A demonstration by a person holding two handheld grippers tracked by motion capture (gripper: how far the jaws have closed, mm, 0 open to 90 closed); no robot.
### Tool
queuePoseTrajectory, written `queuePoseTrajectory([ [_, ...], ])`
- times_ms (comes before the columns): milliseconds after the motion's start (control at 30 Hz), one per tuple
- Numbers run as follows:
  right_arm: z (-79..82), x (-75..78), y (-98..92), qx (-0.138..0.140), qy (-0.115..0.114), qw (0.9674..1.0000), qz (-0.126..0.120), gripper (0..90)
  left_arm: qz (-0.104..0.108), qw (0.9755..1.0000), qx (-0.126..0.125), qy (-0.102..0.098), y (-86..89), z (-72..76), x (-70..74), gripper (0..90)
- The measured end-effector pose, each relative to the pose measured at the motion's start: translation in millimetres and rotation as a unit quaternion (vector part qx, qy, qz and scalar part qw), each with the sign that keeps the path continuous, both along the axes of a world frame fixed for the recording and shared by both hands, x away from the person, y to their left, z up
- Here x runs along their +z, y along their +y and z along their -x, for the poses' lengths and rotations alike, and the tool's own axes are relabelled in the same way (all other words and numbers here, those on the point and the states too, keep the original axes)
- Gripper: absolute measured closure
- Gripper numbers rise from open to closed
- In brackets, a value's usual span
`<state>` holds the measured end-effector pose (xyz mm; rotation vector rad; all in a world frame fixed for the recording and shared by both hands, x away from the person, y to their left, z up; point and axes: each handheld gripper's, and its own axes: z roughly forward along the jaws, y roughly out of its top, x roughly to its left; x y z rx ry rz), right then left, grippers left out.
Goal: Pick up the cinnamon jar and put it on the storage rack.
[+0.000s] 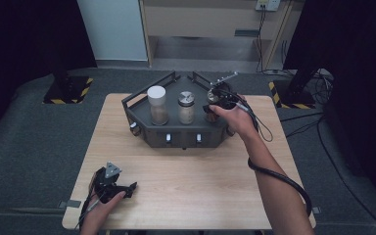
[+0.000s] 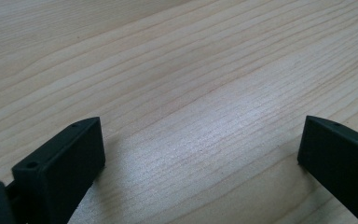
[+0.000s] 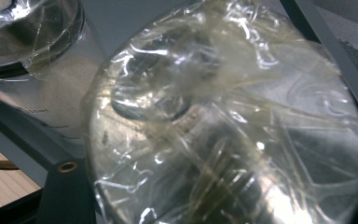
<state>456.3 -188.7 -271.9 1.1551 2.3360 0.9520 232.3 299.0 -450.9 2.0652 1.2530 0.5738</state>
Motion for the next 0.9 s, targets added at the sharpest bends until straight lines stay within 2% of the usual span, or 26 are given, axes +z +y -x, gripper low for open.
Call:
queuePoseTrajectory([
  [333,-1.6,-7.2,0.3,-0.002,0.004,1.0000,-0.002,31.2,0.000,1.0000,0.000,-0.001,-0.1,0.2,-0.2,0.0],
  [900,-3.1,-8.7,1.1,0.000,0.008,1.0000,-0.004,31.1,0.000,1.0000,0.000,-0.001,0.0,0.1,-0.2,0.0],
])
